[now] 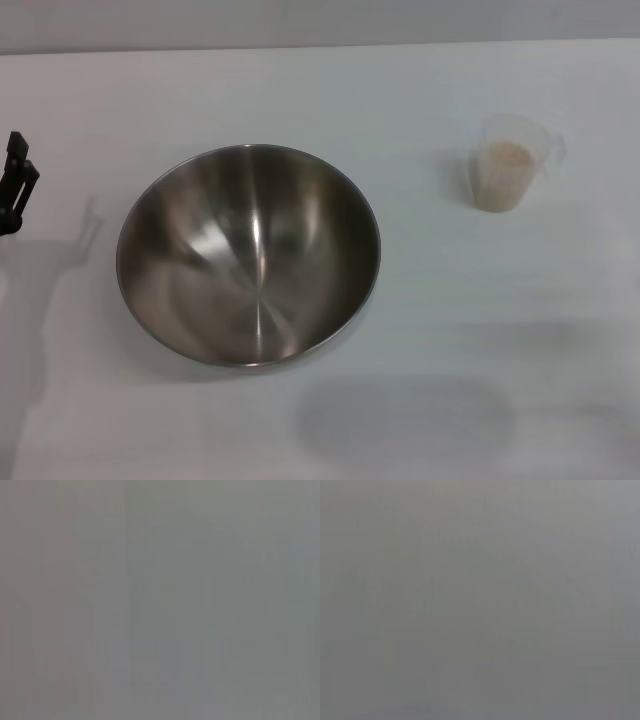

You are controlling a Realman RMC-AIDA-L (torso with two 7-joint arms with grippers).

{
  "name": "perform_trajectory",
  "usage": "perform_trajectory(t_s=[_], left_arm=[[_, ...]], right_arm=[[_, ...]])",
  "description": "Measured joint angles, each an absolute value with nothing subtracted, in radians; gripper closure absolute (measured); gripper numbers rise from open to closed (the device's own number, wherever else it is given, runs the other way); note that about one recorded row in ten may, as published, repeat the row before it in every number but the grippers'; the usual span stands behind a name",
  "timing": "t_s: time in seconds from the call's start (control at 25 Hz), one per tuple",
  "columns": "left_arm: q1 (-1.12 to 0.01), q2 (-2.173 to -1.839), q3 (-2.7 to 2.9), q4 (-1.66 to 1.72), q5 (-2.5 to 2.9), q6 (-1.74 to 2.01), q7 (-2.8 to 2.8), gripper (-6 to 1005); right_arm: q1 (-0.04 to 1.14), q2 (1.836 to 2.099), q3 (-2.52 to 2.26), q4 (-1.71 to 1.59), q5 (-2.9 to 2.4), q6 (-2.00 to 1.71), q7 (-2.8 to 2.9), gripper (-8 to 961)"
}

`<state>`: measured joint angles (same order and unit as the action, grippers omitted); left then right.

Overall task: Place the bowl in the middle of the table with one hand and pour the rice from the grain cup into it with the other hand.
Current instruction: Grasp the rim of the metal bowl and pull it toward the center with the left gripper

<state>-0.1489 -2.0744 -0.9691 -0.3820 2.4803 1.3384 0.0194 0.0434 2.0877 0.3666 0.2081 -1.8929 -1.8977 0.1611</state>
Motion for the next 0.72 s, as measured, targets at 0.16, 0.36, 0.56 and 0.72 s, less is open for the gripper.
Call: perform_trajectory(t_s=[0.16, 0.36, 0.56, 0.72], left_arm=[[-0.152, -2.067, -0.958, -0.423, 2.482, 1.339, 0.015, 149], [-0.155, -2.056, -0.962, -0.49, 2.492, 1.308, 0.015, 149], [-0.135, -1.981, -0.974, -0.746, 2.496, 1.075, 0.072, 148], [-0.093, -1.895, -1.041, -1.049, 2.546, 0.712, 0.07, 147]], right_arm=[[0.041, 2.088, 0.367, 0.209, -1.893, -1.899, 0.161, 127], [0.04, 2.088, 0.367, 0.209, -1.893, -1.899, 0.162, 127], [0.041, 2.088, 0.367, 0.209, -1.893, -1.899, 0.162, 127], [0.043, 2.087, 0.367, 0.209, -1.893, -1.899, 0.163, 127]])
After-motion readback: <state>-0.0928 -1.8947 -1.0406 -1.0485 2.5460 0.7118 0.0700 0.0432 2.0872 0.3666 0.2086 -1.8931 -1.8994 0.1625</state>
